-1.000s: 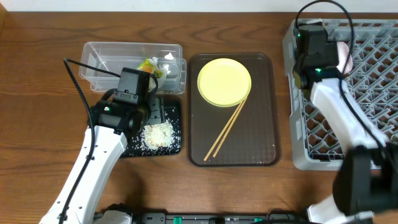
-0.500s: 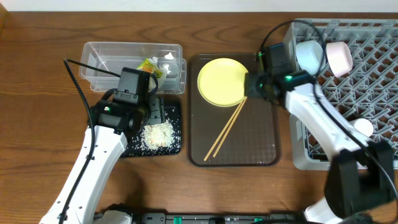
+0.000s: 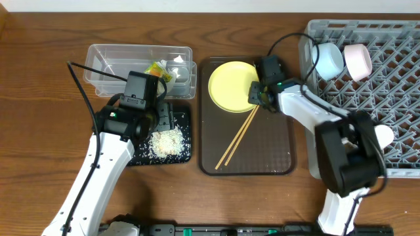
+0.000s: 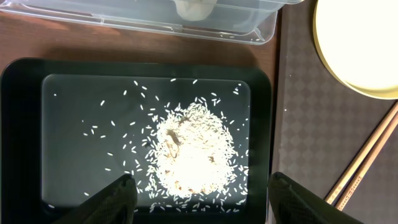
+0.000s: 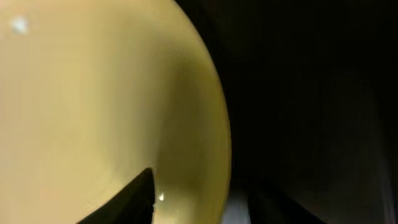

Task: Sort waste into correct bins and load items into the dishwasher rack
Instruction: 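Lift the yellow plate and stand it upright in the dish rack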

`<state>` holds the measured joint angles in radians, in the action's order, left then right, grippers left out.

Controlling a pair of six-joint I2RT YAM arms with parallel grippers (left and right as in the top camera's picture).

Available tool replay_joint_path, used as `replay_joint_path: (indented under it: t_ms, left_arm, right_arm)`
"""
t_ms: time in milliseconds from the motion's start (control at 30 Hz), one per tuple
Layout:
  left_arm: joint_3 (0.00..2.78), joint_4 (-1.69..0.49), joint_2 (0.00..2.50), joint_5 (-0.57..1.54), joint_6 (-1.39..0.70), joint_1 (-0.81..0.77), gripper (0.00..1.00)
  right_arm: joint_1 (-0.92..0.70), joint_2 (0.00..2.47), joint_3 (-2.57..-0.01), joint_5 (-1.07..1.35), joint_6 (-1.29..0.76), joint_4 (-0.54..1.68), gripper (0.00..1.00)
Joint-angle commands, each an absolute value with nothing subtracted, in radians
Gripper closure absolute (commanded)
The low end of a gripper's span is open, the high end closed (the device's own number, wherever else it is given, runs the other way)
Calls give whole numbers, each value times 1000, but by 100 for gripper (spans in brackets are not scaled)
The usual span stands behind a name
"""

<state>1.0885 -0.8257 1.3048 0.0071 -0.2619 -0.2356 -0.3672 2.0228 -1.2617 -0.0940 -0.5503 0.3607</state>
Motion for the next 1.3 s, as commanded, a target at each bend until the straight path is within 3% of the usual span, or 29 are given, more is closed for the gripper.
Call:
replay_joint_path:
  t_ms: [0, 67, 200, 400, 600, 867, 1100, 1267]
  left_arm:
    - [1093, -826, 1308, -9, -263, -231, 30]
    - [1089, -826, 1308, -9, -263, -231, 30]
    - [1083, -826, 1308, -9, -263, -231, 30]
    - [1083, -826, 1308, -9, -263, -231, 30]
    - [1083, -826, 1308, -9, -263, -231, 30]
    - [1083, -825, 1308, -9, -263, -231, 30]
    - [1083, -826, 1308, -9, -263, -231, 30]
    - [1083, -826, 1308, -9, -263, -231, 30]
  right_arm:
    - [-368, 2071, -1257, -100, -624, 339, 69]
    - [-368, 2074, -1257, -102, -632, 315, 84]
    - [-359, 2052, -1265, -113, -619, 255, 99]
    - [-328, 1921, -1272, -197, -509, 285, 99]
    - [-281, 1683, -1272, -381, -340, 459, 99]
    - [-174, 1429, -1272, -733, 30, 543, 99]
    - [-68, 1333, -1272, -940, 339, 547, 99]
    - [-10, 1343, -1264, -945, 356, 626, 99]
